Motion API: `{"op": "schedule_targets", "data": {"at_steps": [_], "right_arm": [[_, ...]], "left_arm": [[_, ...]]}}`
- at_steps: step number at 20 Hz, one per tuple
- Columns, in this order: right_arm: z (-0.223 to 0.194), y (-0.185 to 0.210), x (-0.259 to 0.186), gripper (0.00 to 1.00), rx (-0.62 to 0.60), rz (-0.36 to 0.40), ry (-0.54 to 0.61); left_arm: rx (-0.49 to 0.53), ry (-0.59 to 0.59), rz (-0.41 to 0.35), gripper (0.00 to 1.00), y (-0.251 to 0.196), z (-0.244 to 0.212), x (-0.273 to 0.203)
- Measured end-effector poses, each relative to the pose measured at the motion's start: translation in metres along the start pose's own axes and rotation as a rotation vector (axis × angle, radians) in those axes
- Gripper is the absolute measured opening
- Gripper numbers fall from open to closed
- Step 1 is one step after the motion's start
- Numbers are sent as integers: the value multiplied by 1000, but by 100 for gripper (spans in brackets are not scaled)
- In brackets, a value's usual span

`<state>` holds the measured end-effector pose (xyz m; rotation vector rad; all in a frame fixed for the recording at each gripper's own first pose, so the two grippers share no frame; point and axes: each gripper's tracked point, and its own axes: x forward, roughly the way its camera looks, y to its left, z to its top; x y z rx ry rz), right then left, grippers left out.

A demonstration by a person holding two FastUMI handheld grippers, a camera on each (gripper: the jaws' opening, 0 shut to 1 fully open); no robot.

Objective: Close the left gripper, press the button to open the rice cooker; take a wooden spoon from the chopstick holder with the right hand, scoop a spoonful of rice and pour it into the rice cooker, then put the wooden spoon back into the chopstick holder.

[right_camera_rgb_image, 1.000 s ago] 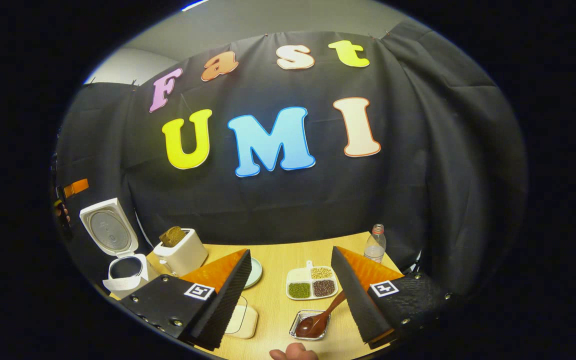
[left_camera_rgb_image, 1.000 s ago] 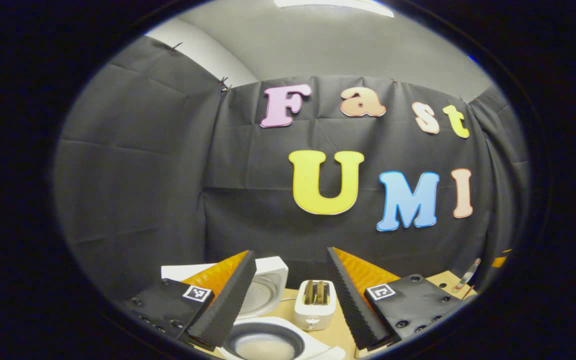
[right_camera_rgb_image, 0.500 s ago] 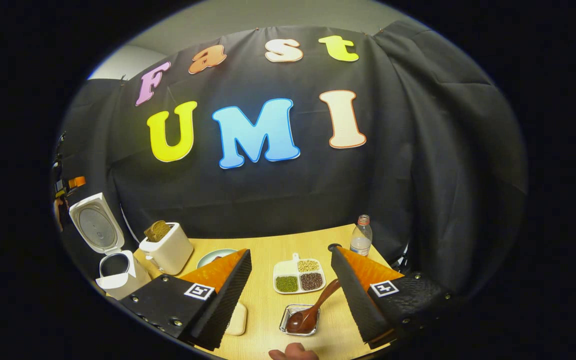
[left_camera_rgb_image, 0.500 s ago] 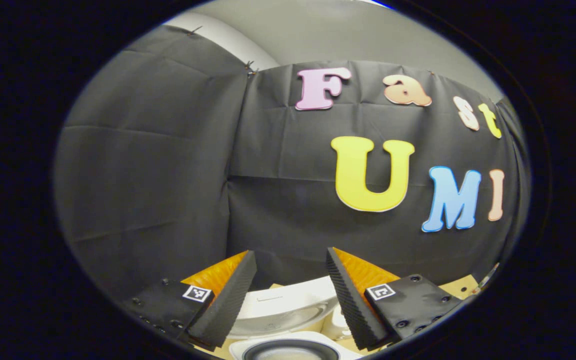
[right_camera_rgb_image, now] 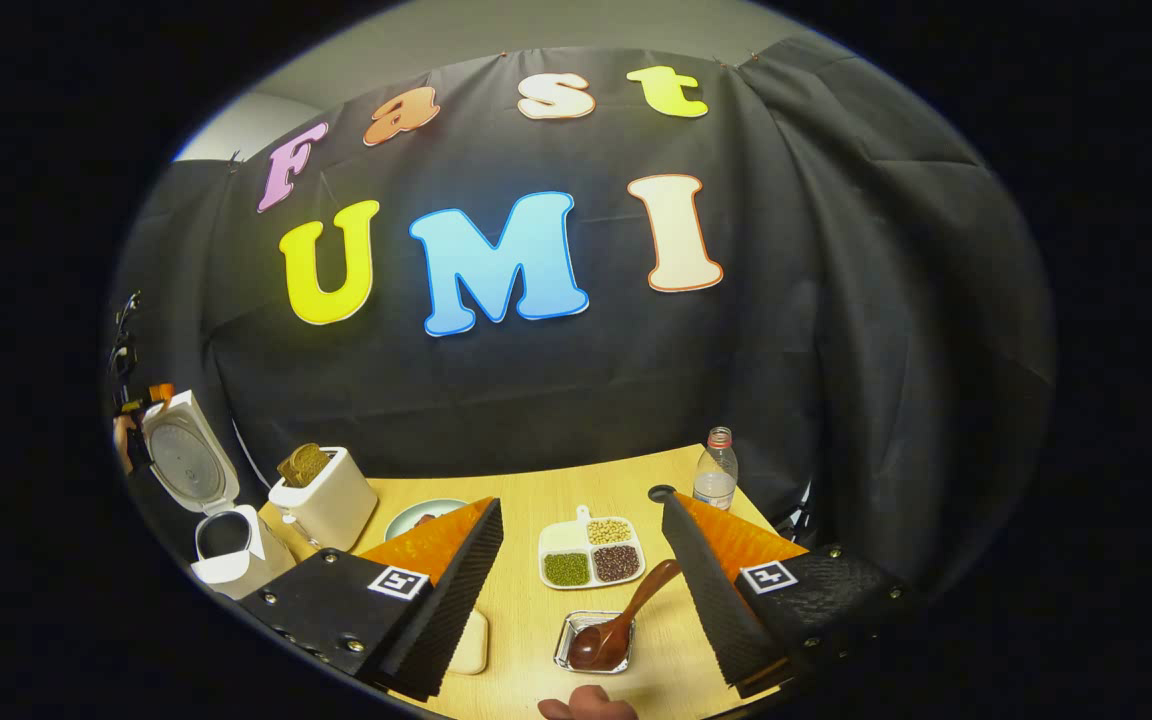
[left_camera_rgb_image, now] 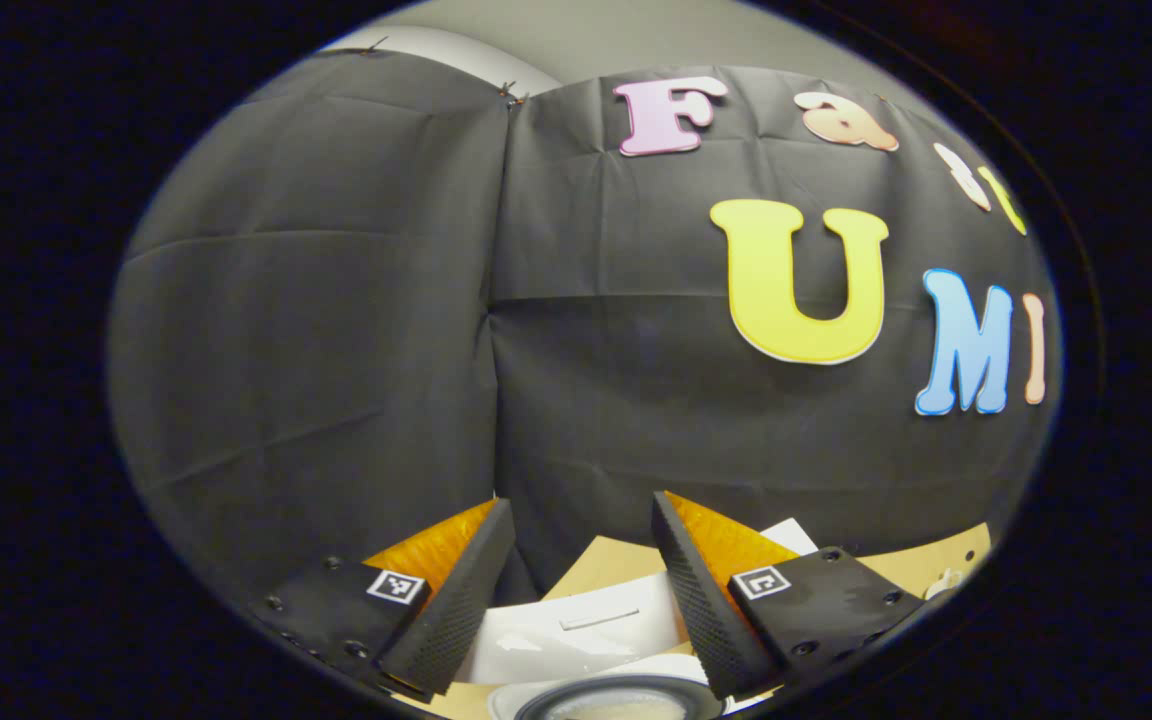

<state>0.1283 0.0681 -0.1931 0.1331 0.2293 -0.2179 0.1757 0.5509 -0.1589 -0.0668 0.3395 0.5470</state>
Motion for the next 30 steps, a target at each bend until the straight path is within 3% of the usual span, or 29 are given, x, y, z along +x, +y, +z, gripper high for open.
{"op": "schedule_targets", "data": {"at_steps": [3,9,11,13,14,15,17,25,27,30], "right_arm": [[-3,9,-1,98,22,26,-2],[-5,31,-8,98,-9,101,8],[-4,35,-10,98,-21,119,8],[-5,37,-11,98,-40,131,15],[-4,37,-12,98,-46,137,15],[-5,38,-11,98,-49,140,17],[-6,40,-12,98,-57,149,26],[-14,56,-13,98,-82,192,51],[-15,61,-12,98,-87,201,51],[-17,68,-10,98,-89,214,55]], "left_arm": [[-44,-27,5,98,-5,-4,-26],[-27,-68,-15,98,-32,-36,-81],[-31,-67,-20,91,-39,-52,-97],[-28,-68,-27,98,-49,-69,-111],[-15,-62,-28,91,-52,-80,-119],[-4,-58,-31,97,-55,-89,-126],[-8,-51,-39,98,-61,-109,-140],[-8,12,-47,94,-65,-165,-165],[-16,21,-50,100,-63,-172,-172],[-50,62,-67,95,-63,-186,-175]]}}
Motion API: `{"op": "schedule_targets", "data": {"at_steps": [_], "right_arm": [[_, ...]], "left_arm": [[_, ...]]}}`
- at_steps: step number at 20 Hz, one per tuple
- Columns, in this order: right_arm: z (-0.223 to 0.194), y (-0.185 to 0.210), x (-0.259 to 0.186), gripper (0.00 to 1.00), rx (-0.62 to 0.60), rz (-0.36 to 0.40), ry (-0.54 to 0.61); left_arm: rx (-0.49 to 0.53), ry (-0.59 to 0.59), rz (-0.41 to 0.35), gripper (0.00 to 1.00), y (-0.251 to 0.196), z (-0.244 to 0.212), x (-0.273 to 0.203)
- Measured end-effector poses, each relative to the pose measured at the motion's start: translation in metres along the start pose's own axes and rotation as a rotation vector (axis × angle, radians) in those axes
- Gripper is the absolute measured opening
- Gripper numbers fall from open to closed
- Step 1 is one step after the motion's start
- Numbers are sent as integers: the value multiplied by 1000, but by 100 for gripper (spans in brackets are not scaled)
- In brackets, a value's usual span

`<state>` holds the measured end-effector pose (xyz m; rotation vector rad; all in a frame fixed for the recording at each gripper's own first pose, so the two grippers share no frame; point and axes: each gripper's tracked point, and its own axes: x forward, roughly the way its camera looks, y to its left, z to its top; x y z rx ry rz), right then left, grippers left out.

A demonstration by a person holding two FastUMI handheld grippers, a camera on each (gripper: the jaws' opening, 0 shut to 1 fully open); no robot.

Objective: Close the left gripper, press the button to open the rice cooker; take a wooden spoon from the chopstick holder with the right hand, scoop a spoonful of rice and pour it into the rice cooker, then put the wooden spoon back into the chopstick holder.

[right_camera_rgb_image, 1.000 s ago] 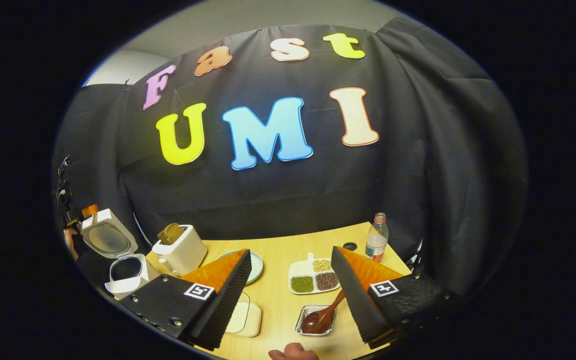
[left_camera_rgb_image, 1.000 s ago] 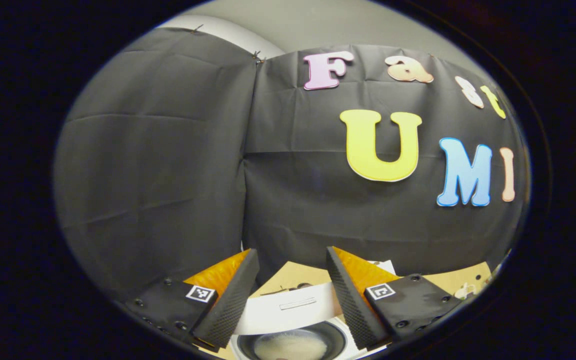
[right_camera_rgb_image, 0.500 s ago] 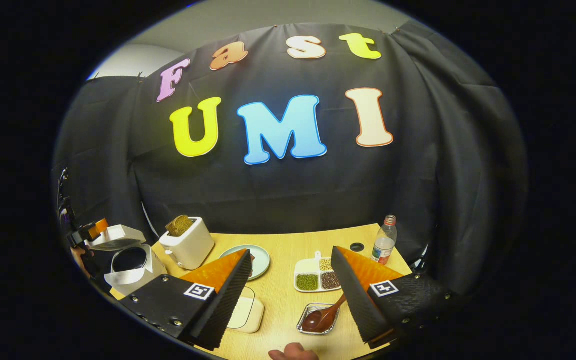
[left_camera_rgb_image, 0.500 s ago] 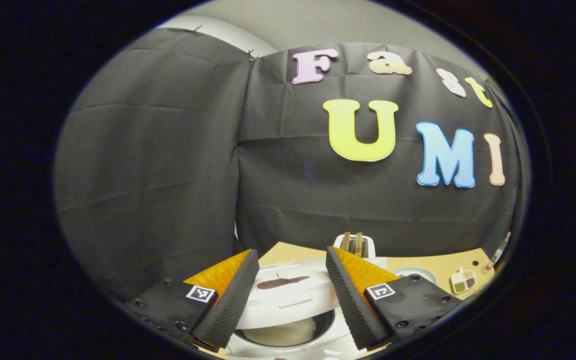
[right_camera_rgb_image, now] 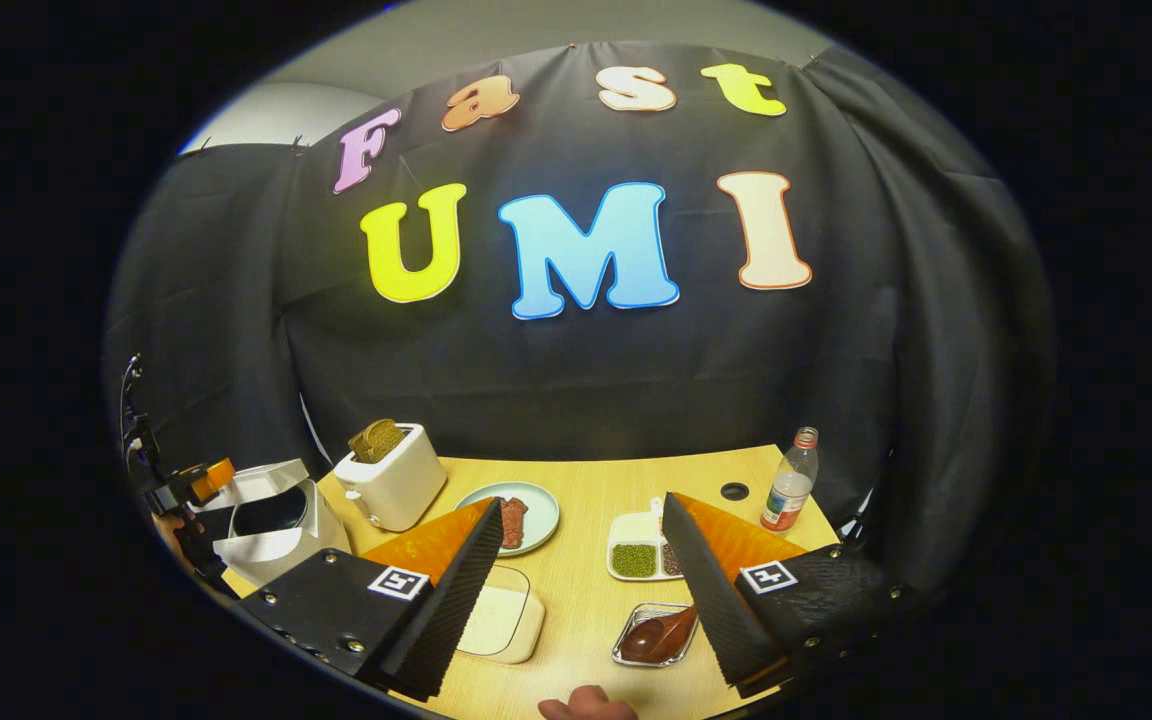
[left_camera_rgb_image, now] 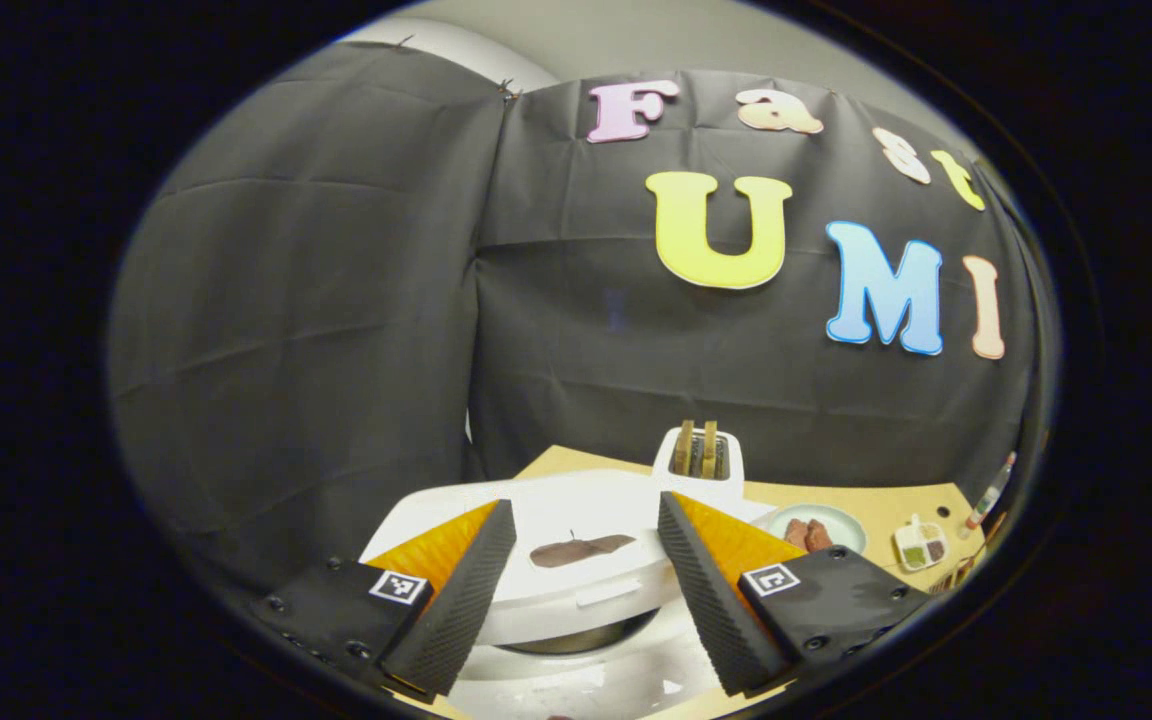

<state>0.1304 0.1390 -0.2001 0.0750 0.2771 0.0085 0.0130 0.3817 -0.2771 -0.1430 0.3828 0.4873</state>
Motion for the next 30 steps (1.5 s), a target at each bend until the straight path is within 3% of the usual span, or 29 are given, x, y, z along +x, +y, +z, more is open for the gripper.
{"op": "schedule_targets", "data": {"at_steps": [1,2,3,4,5,12,26,28,30], "right_arm": [[1,2,1,98,2,2,-1],[1,4,1,98,3,4,-1],[1,6,1,98,0,7,-2],[3,8,0,98,-5,10,-5],[6,10,0,98,-11,14,-12],[26,22,-1,98,-26,37,-55],[22,38,-19,98,-33,49,-46],[20,42,-19,98,-21,50,-44],[18,45,-22,98,-15,50,-43]], "left_arm": [[4,6,0,99,-1,-4,0],[12,12,1,94,-1,-8,-1],[17,18,2,99,-2,-13,-3],[18,21,3,94,-2,-16,-2],[19,24,5,99,-2,-20,-2],[29,62,-2,100,-1,-31,-1],[56,215,-20,99,-11,-72,5],[95,242,-22,96,-12,-78,5],[99,247,-47,99,-15,-78,3]]}}
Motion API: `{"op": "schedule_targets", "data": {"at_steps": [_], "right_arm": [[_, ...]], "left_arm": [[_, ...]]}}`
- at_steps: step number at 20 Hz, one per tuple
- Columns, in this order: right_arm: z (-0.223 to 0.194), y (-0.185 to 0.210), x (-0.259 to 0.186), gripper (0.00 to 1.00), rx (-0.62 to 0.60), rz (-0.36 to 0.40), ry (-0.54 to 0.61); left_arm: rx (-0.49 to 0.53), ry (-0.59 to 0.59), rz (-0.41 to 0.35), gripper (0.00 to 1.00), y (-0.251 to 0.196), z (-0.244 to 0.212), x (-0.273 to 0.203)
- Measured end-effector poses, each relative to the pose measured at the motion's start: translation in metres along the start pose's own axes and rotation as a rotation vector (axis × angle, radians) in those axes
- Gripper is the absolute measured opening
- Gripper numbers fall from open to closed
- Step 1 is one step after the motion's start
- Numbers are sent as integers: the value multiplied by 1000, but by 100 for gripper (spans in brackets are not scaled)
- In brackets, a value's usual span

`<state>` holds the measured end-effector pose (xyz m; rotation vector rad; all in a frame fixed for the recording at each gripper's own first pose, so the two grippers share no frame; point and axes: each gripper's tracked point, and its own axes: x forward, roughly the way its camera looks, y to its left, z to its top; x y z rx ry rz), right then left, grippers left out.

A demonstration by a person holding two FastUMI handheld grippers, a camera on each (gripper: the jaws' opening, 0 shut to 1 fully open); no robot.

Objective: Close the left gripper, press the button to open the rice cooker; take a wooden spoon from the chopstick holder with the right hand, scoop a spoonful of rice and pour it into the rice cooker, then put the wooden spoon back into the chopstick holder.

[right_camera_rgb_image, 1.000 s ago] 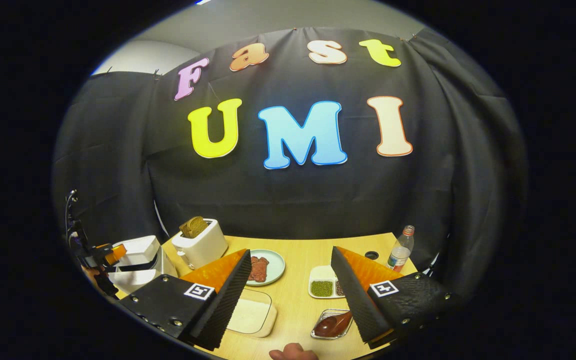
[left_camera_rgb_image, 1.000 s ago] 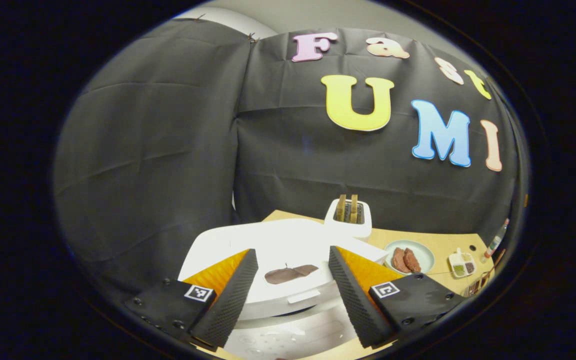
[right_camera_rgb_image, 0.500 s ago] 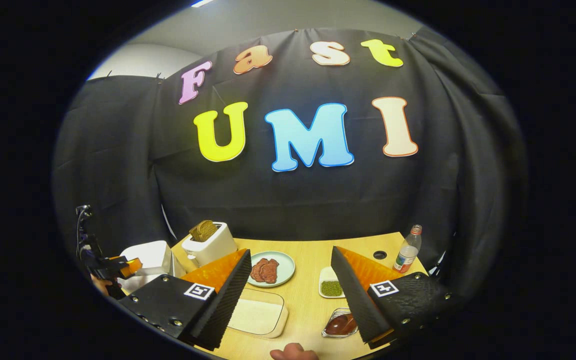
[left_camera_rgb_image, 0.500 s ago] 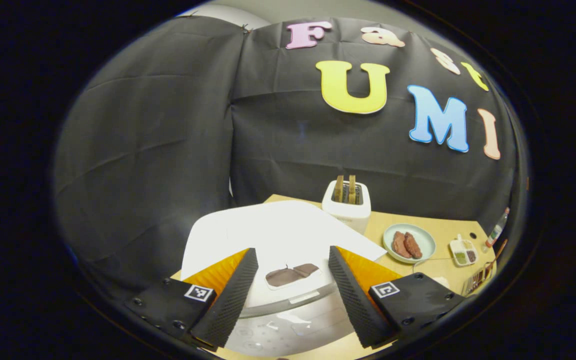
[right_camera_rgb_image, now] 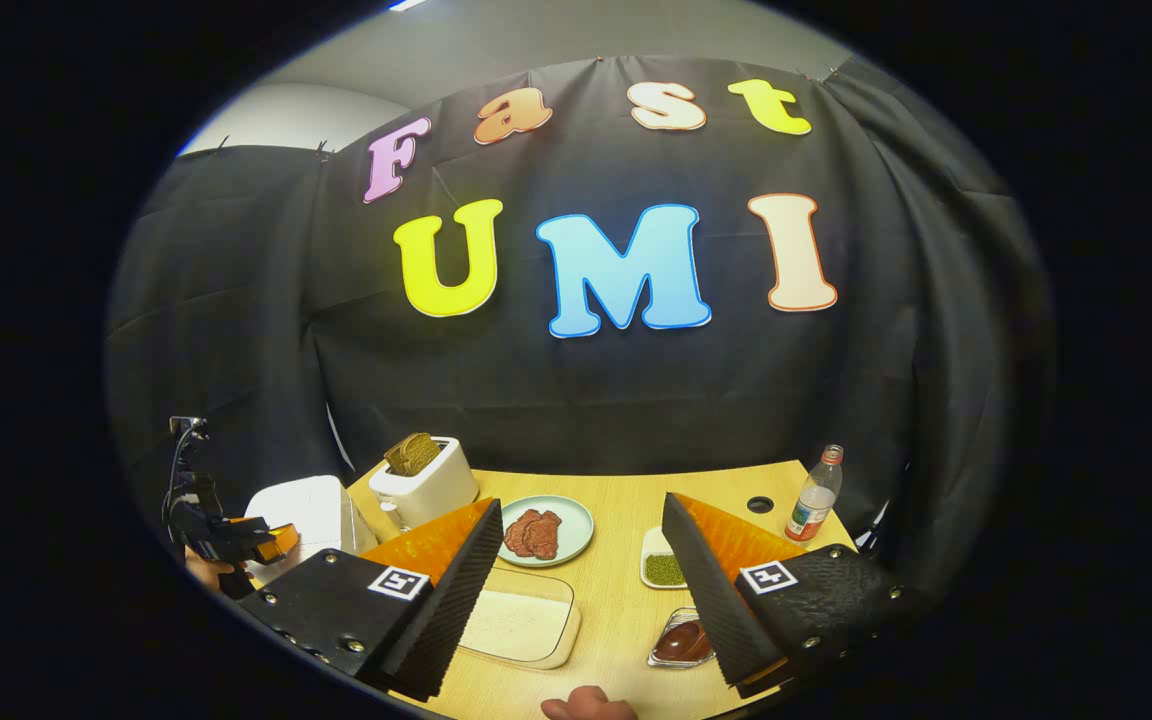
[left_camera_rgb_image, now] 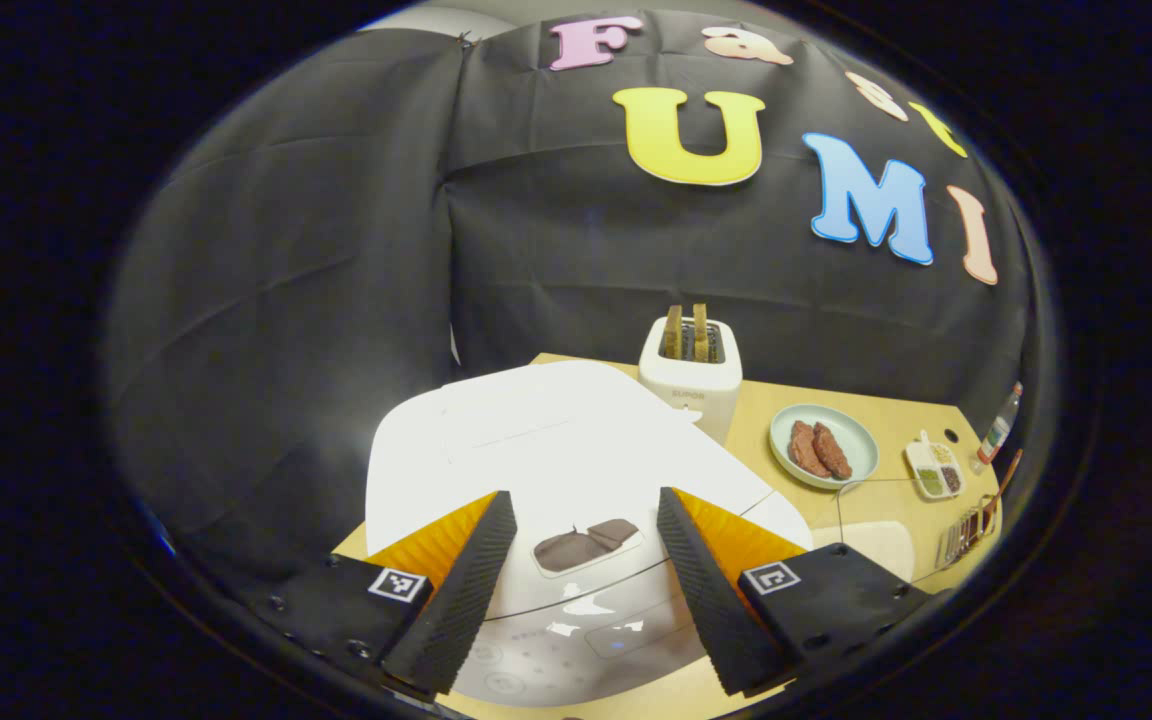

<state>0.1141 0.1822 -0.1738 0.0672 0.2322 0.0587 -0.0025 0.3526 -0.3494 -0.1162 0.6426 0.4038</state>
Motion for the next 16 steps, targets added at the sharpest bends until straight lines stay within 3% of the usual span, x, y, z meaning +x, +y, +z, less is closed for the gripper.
{"op": "schedule_targets", "data": {"at_steps": [3,4,5,9,12,16], "right_arm": [[1,4,-6,98,8,-3,-11],[4,4,-9,98,4,-8,-17],[6,3,-12,98,-3,-13,-24],[22,-1,-21,97,-20,-44,-65],[41,-4,-27,98,-6,-73,-96],[78,-15,-37,98,17,-134,-153]], "left_arm": [[10,-14,-24,100,4,7,-3],[-1,-28,-28,95,6,11,-6],[-8,-64,-29,100,7,21,-11],[-35,-189,-47,99,4,75,-41],[-70,-302,-103,100,-20,133,-80],[-27,-419,-198,97,-62,188,-135]]}}
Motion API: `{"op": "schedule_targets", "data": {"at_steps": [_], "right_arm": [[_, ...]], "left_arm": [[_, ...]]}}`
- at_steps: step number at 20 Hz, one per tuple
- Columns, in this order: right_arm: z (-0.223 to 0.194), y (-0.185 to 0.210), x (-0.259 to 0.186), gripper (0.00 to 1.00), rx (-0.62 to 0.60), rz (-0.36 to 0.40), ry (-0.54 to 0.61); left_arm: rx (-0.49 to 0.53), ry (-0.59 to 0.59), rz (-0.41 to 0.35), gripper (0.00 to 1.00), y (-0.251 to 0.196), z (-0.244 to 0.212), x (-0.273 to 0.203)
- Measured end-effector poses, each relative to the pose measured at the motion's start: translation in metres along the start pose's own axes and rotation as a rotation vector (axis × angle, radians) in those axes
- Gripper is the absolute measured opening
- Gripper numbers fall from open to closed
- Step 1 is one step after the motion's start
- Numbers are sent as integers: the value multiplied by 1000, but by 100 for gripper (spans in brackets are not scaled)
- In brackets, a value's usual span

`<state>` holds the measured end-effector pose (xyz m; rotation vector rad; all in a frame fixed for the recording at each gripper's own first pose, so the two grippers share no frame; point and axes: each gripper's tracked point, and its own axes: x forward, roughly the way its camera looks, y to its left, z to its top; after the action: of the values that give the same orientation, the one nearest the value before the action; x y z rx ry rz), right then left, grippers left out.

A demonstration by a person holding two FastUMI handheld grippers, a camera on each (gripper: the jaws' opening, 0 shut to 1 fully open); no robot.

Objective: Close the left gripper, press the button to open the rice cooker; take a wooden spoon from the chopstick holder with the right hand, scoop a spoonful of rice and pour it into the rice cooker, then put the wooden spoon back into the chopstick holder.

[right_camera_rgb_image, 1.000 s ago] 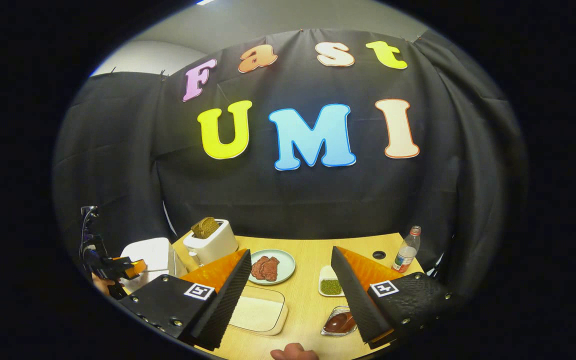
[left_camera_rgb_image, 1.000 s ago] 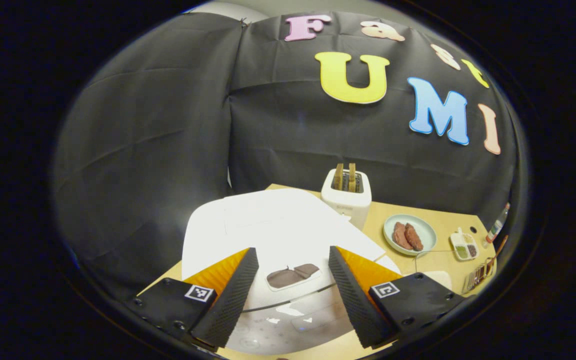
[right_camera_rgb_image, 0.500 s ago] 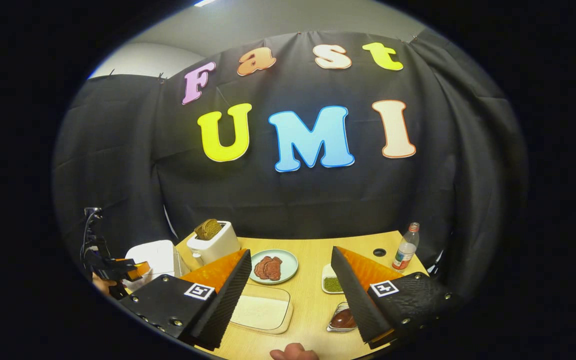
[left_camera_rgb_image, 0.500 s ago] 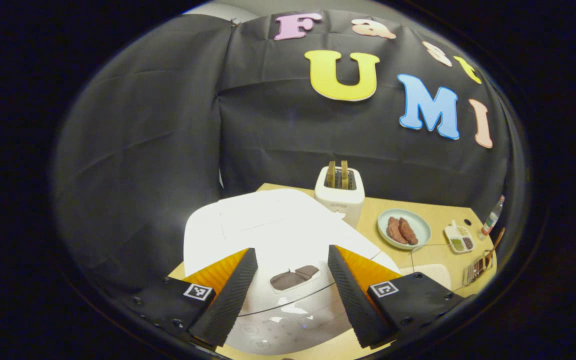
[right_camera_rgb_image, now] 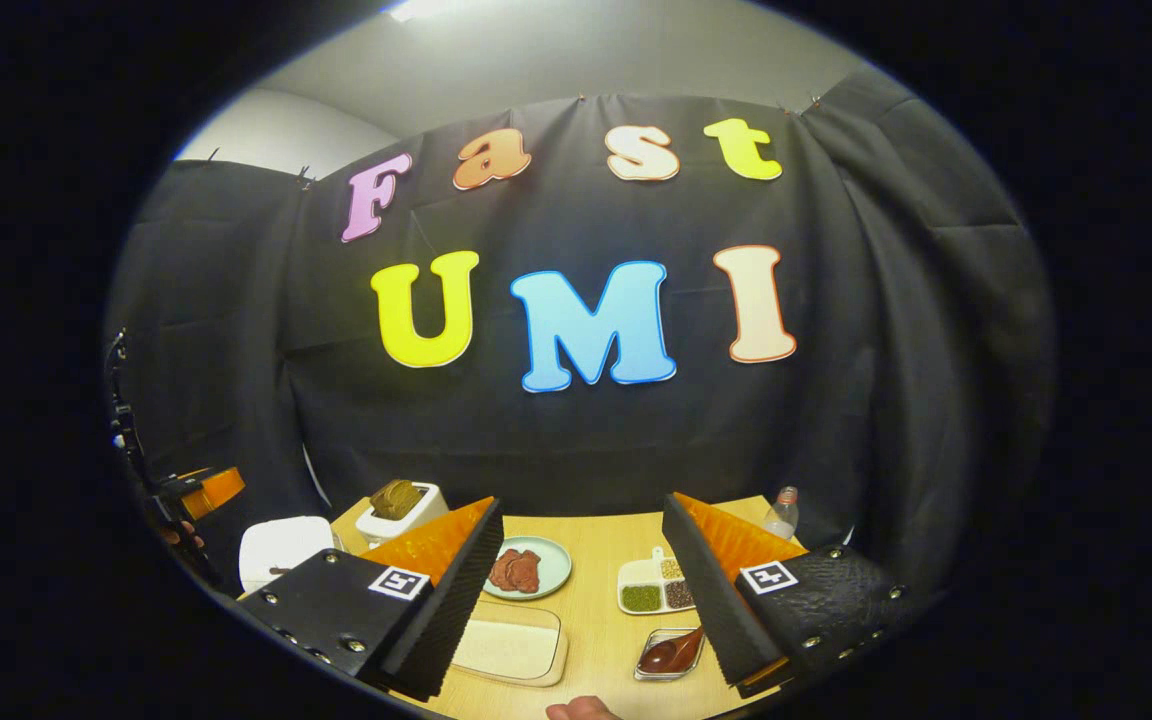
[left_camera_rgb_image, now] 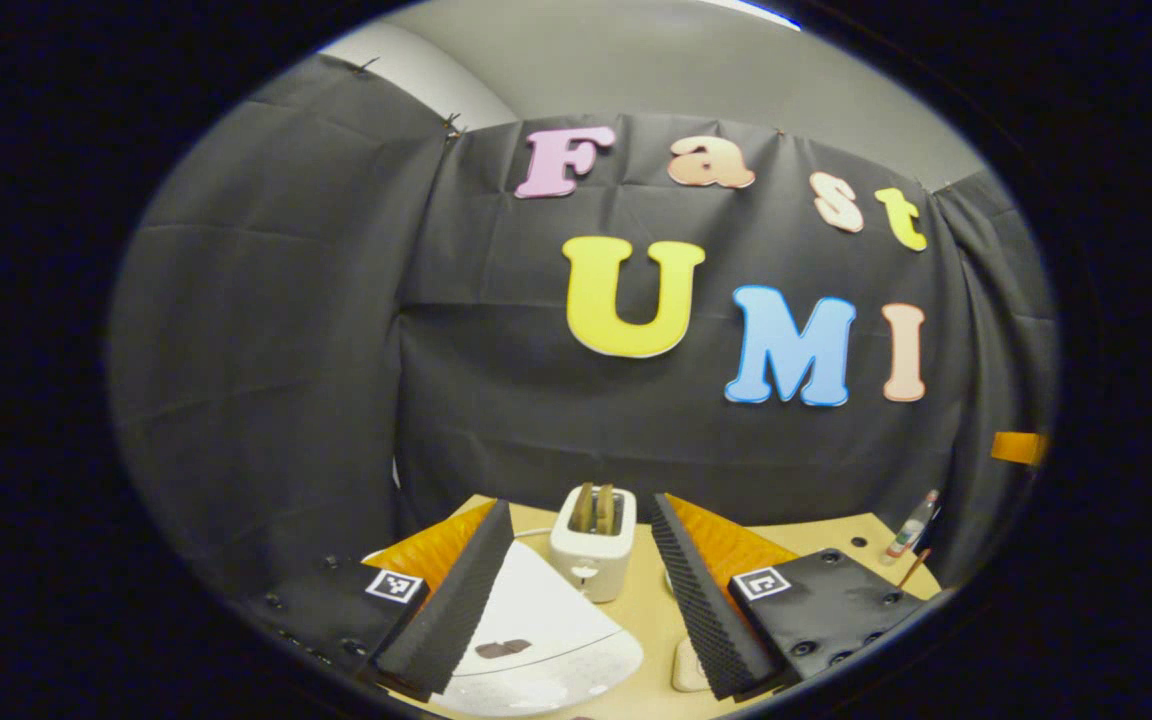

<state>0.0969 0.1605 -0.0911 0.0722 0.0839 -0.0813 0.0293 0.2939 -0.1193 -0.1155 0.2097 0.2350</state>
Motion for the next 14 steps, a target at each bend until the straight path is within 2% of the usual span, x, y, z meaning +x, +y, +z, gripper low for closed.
{"op": "schedule_targets", "data": {"at_steps": [6,10,14], "right_arm": [[62,1,-15,97,5,-25,-95],[87,9,-27,97,-27,-23,-132],[106,6,-35,97,-42,-38,-163]], "left_arm": [[-2,-124,-135,97,-107,103,-19],[-2,-151,-186,96,-146,136,-26],[-4,-164,-208,98,-162,145,-35]]}}
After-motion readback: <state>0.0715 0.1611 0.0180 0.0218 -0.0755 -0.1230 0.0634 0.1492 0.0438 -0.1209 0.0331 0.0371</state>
